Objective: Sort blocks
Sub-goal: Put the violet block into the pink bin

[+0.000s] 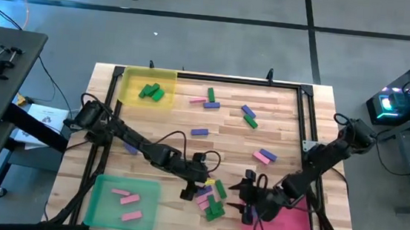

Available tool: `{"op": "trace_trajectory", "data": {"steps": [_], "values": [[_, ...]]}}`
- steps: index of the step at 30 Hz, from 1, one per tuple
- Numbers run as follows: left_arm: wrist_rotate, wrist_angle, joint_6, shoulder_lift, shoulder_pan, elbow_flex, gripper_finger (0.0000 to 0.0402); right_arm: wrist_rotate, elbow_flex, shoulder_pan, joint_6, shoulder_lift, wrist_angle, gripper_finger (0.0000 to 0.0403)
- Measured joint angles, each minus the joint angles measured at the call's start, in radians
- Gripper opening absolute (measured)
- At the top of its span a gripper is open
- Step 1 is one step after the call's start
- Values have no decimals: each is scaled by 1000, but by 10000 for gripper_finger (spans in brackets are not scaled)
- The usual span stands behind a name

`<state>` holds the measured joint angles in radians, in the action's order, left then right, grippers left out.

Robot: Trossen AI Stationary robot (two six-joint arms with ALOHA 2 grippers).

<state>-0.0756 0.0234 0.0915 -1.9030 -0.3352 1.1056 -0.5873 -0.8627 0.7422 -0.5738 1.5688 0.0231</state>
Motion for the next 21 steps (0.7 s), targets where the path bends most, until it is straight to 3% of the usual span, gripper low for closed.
{"op": "trace_trajectory", "data": {"steps": [5, 13, 21], "values": [[35, 57, 1, -2, 7, -64, 229, -96, 0, 25, -2, 0, 5, 240], [45, 336, 10, -21, 8, -177, 229, -111, 0, 24, -1, 0, 20, 240], [77, 356, 45, -84, 23, -178, 229, -116, 0, 24, 5, 0, 23, 240]]}}
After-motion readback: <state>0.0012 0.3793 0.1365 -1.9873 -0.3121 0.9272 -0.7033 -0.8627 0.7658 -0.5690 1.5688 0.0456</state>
